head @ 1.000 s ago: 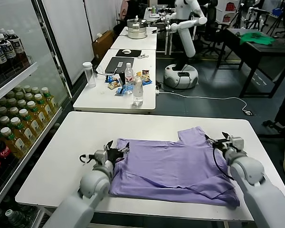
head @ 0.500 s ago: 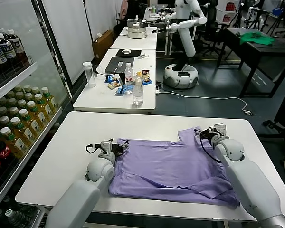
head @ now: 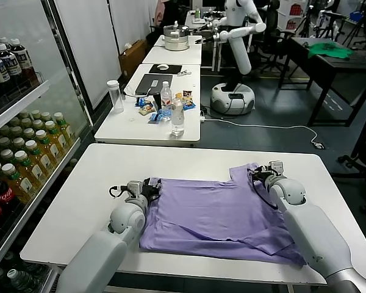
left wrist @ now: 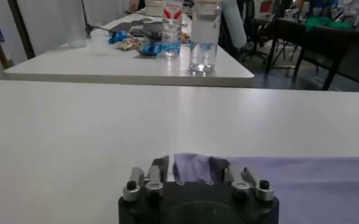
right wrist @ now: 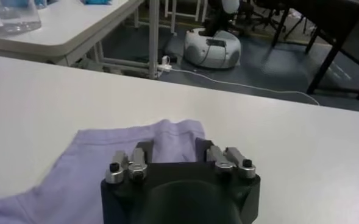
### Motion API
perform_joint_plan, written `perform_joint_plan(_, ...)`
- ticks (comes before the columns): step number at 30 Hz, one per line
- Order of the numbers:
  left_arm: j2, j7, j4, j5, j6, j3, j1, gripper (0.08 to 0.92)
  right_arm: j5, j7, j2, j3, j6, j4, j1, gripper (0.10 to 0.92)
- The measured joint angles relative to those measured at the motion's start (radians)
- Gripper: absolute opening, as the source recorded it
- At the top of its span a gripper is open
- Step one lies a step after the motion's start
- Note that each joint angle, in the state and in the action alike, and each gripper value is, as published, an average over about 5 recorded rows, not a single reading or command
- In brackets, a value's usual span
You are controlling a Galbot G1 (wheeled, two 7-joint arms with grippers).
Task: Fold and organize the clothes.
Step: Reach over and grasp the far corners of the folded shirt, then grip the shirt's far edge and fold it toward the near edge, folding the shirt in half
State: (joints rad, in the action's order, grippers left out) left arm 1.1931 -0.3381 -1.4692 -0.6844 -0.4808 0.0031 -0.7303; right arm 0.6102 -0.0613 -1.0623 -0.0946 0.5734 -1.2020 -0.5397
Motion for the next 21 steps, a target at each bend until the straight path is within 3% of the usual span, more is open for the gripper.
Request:
perform_joint_plan(10, -0.019, 0.023, -0.03, -0.035, 0.042, -0.009, -0.028, 0.139, 0.038, 0.004, 0.021, -0.022, 0.003, -0.054, -0.037, 0.114)
perform_joint_plan(14, -0.034, 0.028, -0.066, -0.052, 0.067, -0.023, -0.049, 0.087, 0.053, 0.004, 0.042, -0.048, 0.006, -0.111, -0.066, 0.106)
perform_joint_plan(21, -0.069, 0.03, -0.163, -0.083, 0.099, -0.062, -0.103, 0.086, 0.078, 0.0, 0.094, -0.118, 0.006, -0.253, -0.136, 0.106)
